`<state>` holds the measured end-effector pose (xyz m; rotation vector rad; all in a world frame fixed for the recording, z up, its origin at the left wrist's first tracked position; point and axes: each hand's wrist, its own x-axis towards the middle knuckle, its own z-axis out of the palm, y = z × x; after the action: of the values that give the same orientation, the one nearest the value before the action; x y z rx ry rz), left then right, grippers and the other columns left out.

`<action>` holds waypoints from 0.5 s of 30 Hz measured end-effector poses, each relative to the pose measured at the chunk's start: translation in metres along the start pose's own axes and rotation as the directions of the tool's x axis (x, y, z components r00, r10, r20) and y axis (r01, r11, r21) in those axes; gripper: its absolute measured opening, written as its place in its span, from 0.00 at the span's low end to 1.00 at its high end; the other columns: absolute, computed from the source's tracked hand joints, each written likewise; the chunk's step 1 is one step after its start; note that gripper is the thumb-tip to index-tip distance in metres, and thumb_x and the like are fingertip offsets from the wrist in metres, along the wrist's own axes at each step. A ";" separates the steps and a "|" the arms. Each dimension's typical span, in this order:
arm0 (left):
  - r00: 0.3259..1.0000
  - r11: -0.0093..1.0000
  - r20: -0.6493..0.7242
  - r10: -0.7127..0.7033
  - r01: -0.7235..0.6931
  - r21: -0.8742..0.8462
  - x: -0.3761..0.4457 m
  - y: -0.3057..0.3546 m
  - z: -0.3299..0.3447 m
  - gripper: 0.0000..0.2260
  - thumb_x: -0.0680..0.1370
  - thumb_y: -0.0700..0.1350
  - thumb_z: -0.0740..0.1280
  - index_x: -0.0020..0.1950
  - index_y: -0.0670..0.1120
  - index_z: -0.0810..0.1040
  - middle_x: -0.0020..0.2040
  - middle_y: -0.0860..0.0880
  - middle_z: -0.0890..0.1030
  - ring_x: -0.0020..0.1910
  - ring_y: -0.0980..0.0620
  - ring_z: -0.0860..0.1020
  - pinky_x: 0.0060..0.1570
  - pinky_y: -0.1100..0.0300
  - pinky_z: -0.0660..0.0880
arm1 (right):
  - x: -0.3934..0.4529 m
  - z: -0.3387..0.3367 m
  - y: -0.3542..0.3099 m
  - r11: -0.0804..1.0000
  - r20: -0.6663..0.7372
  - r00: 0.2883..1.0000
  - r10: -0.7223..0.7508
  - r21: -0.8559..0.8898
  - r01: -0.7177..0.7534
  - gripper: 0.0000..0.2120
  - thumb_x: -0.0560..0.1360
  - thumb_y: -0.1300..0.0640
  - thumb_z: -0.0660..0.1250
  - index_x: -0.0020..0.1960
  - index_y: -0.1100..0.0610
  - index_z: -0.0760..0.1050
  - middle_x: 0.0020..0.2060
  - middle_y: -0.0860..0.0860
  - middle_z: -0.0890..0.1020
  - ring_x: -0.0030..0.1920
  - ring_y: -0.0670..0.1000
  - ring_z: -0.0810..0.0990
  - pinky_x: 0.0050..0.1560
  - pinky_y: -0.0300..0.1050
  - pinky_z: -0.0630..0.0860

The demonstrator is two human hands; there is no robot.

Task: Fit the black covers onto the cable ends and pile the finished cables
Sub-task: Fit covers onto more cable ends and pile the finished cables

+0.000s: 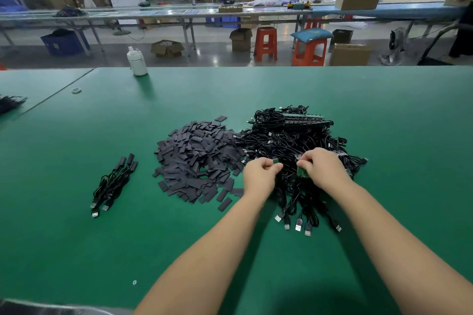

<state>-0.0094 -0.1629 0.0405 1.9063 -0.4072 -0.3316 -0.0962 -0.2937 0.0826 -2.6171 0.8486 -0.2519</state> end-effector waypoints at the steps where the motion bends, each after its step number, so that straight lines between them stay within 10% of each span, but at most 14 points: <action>1: 1.000 0.999 0.014 0.013 -0.013 -0.036 0.003 -0.004 -0.009 0.10 0.74 0.49 0.75 0.36 0.49 0.78 0.32 0.55 0.76 0.33 0.55 0.71 0.37 0.60 0.69 | 0.001 -0.005 0.006 1.000 0.001 1.000 0.001 0.008 -0.001 0.08 0.81 0.52 0.67 0.50 0.54 0.84 0.41 0.50 0.84 0.39 0.50 0.79 0.42 0.44 0.71; 10: 0.942 0.983 0.280 0.184 -0.175 -0.059 0.003 -0.024 -0.074 0.15 0.72 0.57 0.72 0.41 0.45 0.79 0.41 0.42 0.83 0.37 0.54 0.77 0.42 0.56 0.75 | 0.002 -0.015 0.028 0.989 0.105 0.985 -0.135 0.081 0.127 0.05 0.83 0.55 0.62 0.48 0.48 0.74 0.44 0.50 0.82 0.43 0.55 0.79 0.42 0.47 0.74; 15: 0.979 0.826 0.193 0.061 0.059 -0.561 0.005 -0.038 -0.082 0.08 0.80 0.39 0.67 0.47 0.35 0.73 0.50 0.37 0.84 0.54 0.40 0.83 0.50 0.54 0.81 | -0.008 -0.052 0.034 0.879 0.160 0.935 -0.318 0.419 0.227 0.08 0.82 0.54 0.64 0.48 0.43 0.78 0.40 0.44 0.80 0.40 0.50 0.75 0.48 0.51 0.73</action>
<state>0.0337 -0.0838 0.0343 1.2898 -0.3914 -0.5817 -0.1351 -0.3298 0.1155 -2.3145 0.3041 -0.1742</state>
